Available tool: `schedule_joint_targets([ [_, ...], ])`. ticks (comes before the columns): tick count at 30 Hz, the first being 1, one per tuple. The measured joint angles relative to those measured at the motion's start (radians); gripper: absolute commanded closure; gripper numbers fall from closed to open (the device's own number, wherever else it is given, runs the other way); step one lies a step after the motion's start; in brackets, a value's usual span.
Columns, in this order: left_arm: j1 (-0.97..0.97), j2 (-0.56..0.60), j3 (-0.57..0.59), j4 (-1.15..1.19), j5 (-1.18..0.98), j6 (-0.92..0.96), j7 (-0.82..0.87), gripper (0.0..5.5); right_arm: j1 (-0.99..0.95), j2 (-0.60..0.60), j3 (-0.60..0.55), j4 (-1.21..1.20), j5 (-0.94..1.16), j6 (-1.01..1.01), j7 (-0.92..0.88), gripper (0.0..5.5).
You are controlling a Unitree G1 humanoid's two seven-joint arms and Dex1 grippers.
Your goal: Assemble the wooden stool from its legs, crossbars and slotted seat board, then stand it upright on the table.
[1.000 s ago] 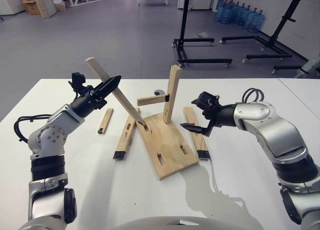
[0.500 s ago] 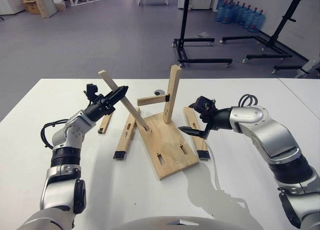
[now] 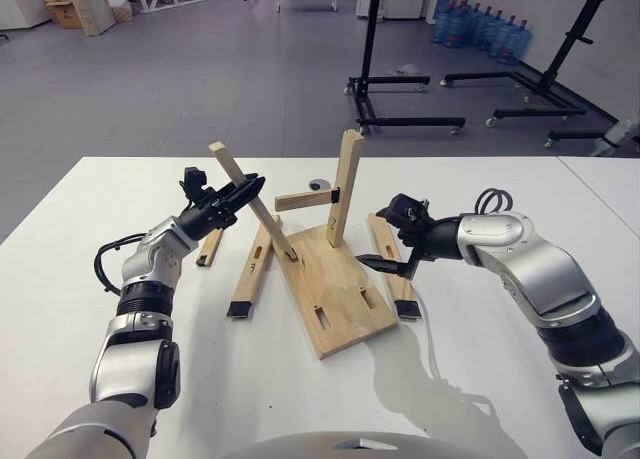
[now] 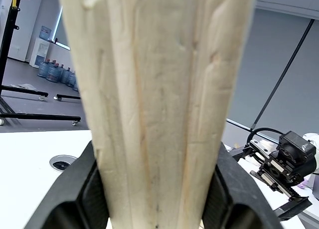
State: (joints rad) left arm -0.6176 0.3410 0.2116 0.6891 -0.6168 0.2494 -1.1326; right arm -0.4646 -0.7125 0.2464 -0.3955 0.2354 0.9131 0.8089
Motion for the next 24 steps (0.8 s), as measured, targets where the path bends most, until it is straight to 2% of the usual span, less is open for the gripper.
schedule_joint_targets([
  [9,-0.013,-0.017,-0.019,0.021,0.032,-0.019,-0.031,3.48,0.000,0.001,0.001,-0.001,0.000,0.000,-0.002,0.31],
  [24,0.001,0.019,-0.011,-0.096,0.037,0.084,-0.035,3.48,0.000,0.010,0.013,-0.001,0.001,0.000,-0.015,0.31],
])
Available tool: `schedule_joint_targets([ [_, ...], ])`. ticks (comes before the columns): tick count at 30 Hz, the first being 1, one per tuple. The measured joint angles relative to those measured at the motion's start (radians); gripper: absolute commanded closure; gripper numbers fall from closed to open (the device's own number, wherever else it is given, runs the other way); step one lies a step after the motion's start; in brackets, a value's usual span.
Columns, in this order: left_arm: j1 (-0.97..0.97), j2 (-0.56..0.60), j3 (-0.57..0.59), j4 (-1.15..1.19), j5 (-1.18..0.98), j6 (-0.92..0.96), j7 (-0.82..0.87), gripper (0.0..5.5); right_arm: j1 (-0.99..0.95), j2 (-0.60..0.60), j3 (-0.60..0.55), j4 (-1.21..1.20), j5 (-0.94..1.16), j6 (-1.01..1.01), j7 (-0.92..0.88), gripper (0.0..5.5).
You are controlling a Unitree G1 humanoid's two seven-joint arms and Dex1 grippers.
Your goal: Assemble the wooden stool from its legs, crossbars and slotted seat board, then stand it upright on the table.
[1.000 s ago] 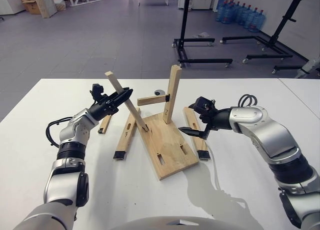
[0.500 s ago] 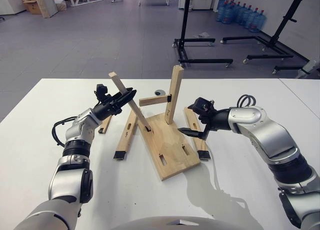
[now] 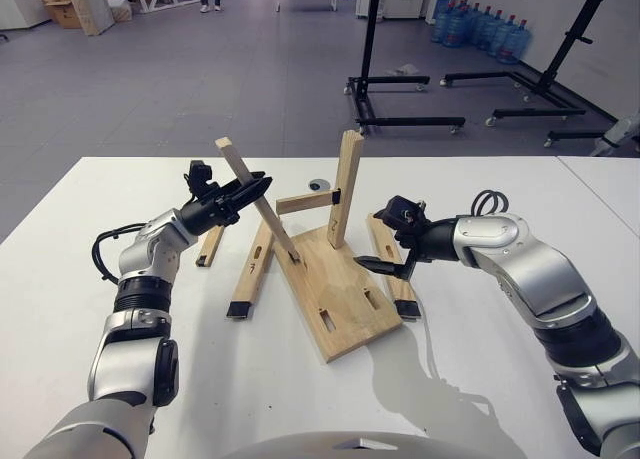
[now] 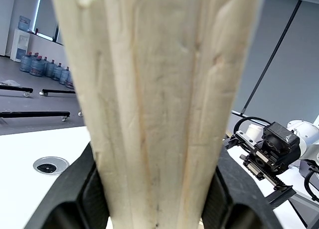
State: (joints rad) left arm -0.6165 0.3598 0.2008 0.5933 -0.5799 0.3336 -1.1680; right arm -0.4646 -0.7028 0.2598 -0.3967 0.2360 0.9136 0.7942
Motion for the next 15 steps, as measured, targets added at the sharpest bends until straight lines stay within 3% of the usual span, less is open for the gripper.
schedule_joint_targets([
  [15,0.026,-0.023,0.001,0.023,0.002,-0.030,0.002,3.48,0.000,0.002,0.005,-0.001,0.000,0.000,-0.001,0.31],
])
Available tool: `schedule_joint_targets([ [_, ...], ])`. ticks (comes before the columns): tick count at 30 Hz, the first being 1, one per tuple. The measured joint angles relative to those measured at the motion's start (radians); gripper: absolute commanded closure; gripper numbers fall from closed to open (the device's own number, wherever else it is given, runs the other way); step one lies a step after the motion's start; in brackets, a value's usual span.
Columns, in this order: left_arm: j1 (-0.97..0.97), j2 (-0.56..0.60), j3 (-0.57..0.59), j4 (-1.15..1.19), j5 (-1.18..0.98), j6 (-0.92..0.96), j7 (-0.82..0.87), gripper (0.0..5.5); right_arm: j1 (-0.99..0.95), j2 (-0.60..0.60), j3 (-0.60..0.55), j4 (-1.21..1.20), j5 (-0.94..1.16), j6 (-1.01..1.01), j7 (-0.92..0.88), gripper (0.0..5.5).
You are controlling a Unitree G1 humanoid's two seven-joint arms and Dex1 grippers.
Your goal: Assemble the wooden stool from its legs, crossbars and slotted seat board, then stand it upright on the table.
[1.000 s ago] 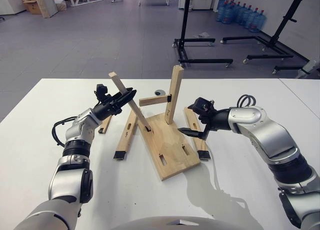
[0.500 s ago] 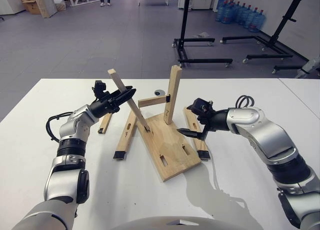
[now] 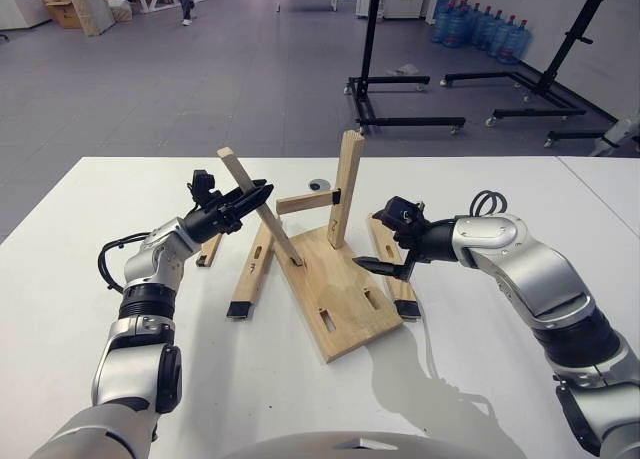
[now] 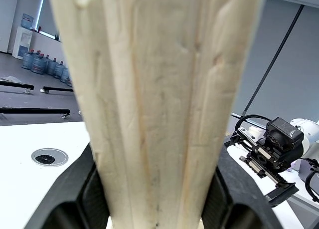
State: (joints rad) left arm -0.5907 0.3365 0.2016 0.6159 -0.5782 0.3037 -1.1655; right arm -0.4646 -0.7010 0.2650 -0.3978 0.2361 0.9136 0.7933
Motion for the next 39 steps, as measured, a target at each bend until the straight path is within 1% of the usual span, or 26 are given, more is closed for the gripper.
schedule_joint_targets([
  [27,-0.009,0.022,-0.008,-0.046,0.026,0.020,-0.003,3.48,0.000,0.015,0.009,-0.004,0.000,0.002,-0.004,0.31],
  [39,-0.018,0.020,-0.025,-0.011,0.048,-0.040,-0.010,3.48,0.000,0.018,0.010,-0.009,0.002,0.004,-0.010,0.31],
])
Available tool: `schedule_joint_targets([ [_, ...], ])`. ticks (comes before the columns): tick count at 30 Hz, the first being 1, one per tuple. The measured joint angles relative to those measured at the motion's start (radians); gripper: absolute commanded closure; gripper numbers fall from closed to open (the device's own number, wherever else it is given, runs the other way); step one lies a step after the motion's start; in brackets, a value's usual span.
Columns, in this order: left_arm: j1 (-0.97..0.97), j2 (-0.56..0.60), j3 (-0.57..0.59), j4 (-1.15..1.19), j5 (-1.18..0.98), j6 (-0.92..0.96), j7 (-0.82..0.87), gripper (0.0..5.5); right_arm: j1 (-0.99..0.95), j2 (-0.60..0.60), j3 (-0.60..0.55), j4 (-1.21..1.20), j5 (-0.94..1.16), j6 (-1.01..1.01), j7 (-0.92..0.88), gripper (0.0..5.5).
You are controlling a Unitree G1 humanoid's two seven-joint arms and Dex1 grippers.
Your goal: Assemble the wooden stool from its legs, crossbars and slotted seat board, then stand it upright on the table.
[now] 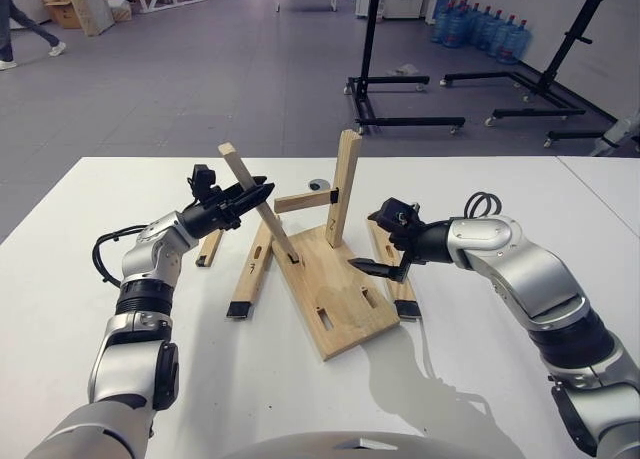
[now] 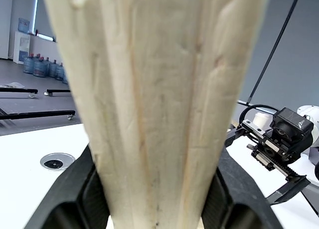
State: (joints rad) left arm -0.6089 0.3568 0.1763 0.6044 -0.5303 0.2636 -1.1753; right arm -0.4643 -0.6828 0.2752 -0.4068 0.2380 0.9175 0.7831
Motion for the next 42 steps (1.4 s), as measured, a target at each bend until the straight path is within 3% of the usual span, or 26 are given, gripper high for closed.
schedule_joint_targets([
  [27,-0.004,0.006,-0.013,-0.055,-0.006,0.043,0.001,3.48,0.000,0.013,0.000,-0.001,0.003,0.000,-0.005,0.31],
  [42,0.000,0.005,-0.040,-0.031,0.024,-0.022,-0.015,3.48,0.000,0.014,0.001,-0.001,0.007,0.000,-0.010,0.31],
])
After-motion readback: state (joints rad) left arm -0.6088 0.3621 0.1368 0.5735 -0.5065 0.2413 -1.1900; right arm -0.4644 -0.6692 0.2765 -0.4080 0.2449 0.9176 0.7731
